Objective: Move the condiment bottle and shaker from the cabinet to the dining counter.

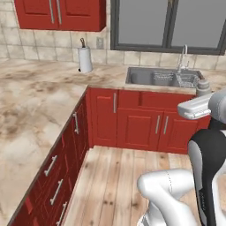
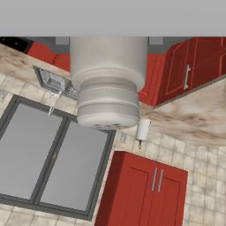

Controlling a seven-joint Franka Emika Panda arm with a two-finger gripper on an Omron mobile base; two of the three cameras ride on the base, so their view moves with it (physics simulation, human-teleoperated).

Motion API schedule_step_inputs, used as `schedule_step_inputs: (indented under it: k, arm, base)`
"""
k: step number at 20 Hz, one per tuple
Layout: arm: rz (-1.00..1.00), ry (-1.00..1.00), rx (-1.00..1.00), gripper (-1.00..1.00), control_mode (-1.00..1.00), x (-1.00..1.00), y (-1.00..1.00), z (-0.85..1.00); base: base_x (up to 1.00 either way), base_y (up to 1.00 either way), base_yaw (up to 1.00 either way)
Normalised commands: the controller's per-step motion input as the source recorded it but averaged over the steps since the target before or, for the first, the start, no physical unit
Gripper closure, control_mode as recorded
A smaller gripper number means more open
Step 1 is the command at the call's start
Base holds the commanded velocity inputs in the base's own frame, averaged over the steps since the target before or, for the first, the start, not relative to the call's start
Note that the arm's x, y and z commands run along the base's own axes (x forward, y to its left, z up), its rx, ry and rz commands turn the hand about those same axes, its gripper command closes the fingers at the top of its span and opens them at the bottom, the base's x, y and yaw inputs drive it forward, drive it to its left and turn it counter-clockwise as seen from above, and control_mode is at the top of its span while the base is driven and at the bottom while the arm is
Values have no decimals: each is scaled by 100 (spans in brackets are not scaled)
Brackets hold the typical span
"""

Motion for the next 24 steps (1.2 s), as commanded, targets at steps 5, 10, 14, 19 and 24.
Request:
schedule_step_inputs:
  k: [5,10,14,19,24]
  arm:
    - [0,0,0,100,100,0,0,0]
    - [0,0,0,100,100,0,0,0]
    - [0,0,0,100,100,0,0,0]
    - [0,0,0,100,100,0,0,0]
    - [0,0,0,100,100,0,0,0]
  base:
    - [-100,100,2]
    - [-100,58,-23]
    - [-100,36,-34]
    - [-100,13,-41]
    - [-100,49,-31]
